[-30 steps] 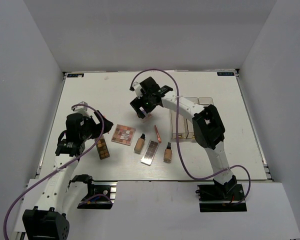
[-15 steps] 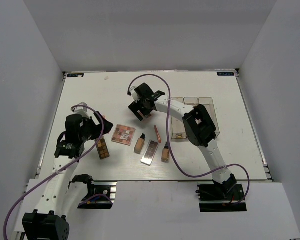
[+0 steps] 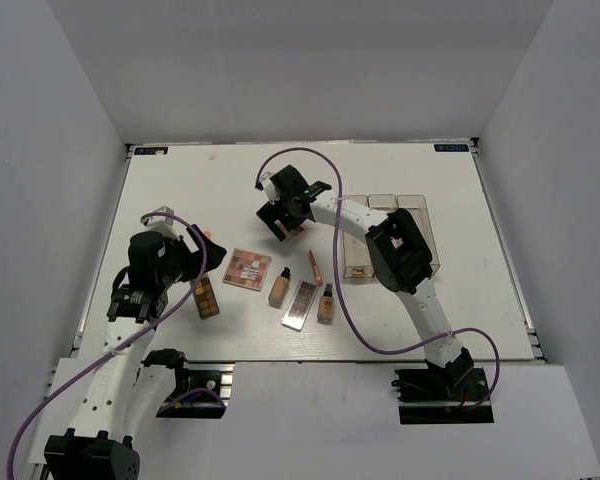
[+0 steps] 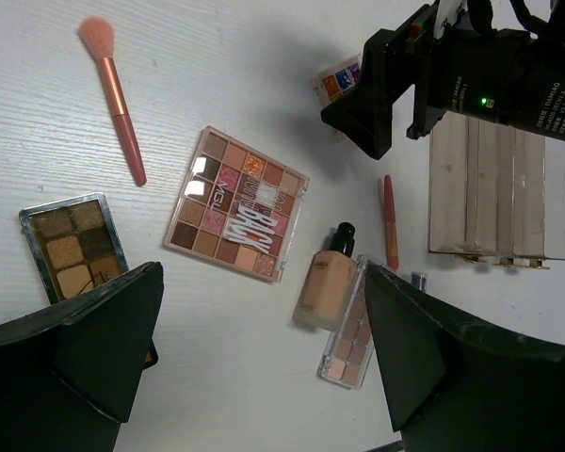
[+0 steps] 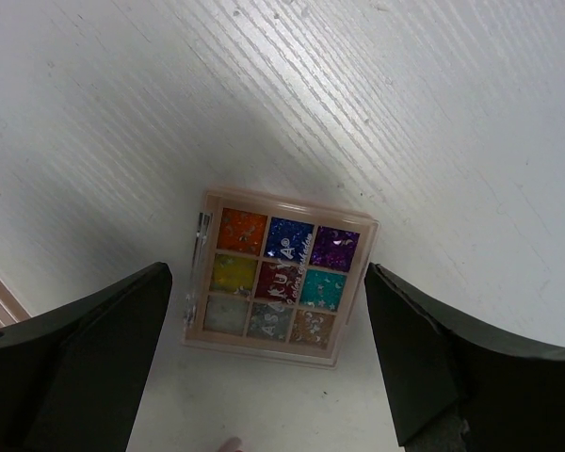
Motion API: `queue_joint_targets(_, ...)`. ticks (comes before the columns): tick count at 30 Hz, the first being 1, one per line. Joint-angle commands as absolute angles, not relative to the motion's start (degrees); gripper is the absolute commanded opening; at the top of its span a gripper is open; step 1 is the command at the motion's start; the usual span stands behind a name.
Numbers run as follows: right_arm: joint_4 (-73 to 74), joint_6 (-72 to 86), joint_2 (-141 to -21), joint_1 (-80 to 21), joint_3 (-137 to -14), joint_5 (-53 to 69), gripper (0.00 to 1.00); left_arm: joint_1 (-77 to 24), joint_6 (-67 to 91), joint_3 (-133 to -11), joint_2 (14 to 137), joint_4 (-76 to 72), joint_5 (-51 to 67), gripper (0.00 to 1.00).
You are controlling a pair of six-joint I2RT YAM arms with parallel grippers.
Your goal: Organize the makeup
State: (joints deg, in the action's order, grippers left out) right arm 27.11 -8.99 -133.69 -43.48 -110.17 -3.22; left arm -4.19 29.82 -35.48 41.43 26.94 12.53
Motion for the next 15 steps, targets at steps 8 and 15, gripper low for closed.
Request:
queue_joint_targets(8,27.16,-6.68,-134.12,-42.45,-108.99,-3.95,0.89,-4.04,30.50,-35.51,39.81,27.51,13.36,0.97)
queue_joint_targets(15,28.91,-5.45,-134.38,-41.93,-107.32,-0.53,0.89,-4.04,30.85,-35.24,39.38,27.51,13.62,0.97)
